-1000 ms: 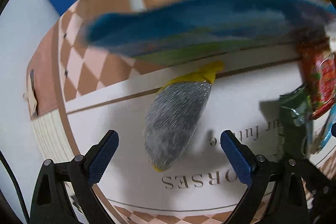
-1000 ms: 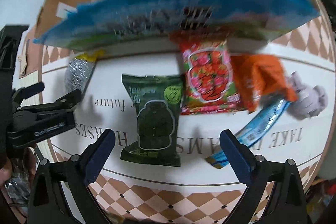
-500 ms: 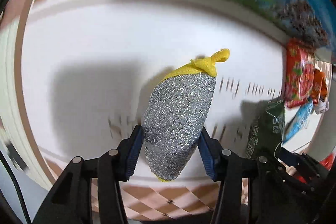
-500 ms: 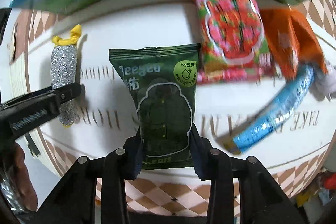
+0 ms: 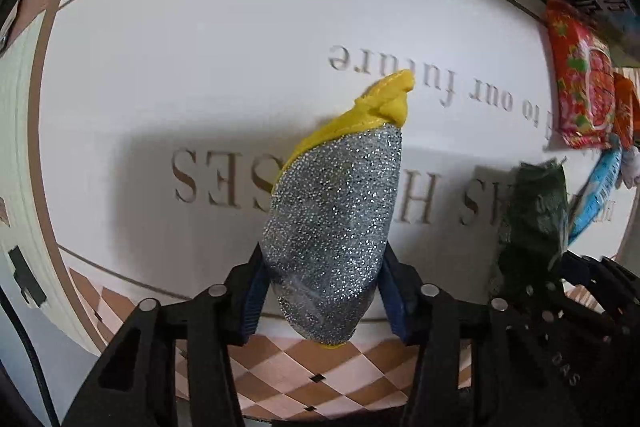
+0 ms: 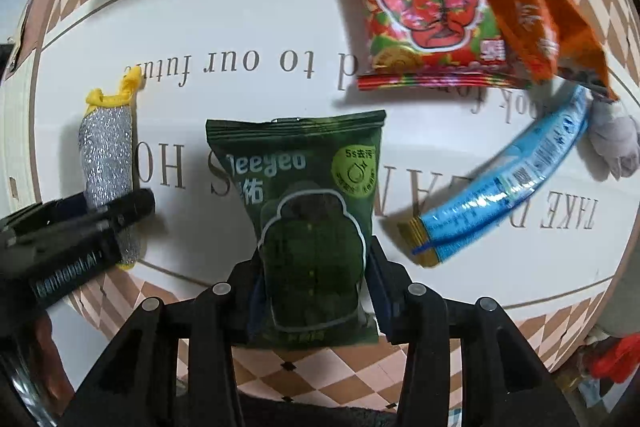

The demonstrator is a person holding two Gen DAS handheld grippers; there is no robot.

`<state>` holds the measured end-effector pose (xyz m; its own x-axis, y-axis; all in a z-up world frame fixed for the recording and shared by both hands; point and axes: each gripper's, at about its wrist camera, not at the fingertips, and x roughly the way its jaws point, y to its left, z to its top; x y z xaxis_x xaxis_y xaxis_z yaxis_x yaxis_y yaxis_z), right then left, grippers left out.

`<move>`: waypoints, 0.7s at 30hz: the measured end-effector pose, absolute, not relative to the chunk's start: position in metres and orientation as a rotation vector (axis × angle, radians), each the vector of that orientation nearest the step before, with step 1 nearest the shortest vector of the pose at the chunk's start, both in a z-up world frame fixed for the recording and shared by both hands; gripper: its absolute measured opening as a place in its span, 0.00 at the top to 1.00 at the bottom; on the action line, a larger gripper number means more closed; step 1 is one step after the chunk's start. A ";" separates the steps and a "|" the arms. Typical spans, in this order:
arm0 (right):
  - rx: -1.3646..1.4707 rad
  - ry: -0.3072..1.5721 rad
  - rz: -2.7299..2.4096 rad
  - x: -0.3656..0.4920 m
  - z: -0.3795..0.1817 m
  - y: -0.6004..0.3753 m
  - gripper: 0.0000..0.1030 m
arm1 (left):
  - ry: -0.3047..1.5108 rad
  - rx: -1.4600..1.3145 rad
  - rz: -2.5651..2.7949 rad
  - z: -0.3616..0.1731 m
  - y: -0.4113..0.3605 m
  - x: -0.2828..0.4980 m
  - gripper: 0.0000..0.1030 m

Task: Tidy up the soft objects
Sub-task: 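Grasp the silver glitter sponge with left tool while right tool grasps the green Deeyeo packet, then carry sponge and green packet into the box and open both tools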

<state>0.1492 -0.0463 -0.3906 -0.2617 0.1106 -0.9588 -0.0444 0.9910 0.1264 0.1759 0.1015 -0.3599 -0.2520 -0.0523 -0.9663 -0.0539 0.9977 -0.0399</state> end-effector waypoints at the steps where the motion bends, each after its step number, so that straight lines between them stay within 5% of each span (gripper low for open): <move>1: 0.062 1.832 0.154 0.149 -0.392 -0.045 0.59 | 1.814 -0.079 0.005 -0.353 0.101 0.173 0.56; 6: 0.063 1.791 0.203 0.144 -0.366 -0.040 0.65 | 1.717 -0.145 -0.058 -0.287 0.093 0.174 0.56; 14: 0.200 1.536 0.322 0.188 -0.221 -0.062 0.66 | 1.546 -0.247 -0.215 -0.158 0.060 0.265 0.56; 21: 0.176 1.423 0.261 0.282 -0.175 -0.093 0.66 | 1.720 -0.194 -0.207 -0.223 0.022 0.368 0.56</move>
<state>0.2822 -0.0932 -0.1754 0.1262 0.2819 -0.9511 -0.0733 0.9588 0.2745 0.3676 0.0219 -0.2225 -0.1570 -0.2459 -0.9565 -0.0117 0.9689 -0.2472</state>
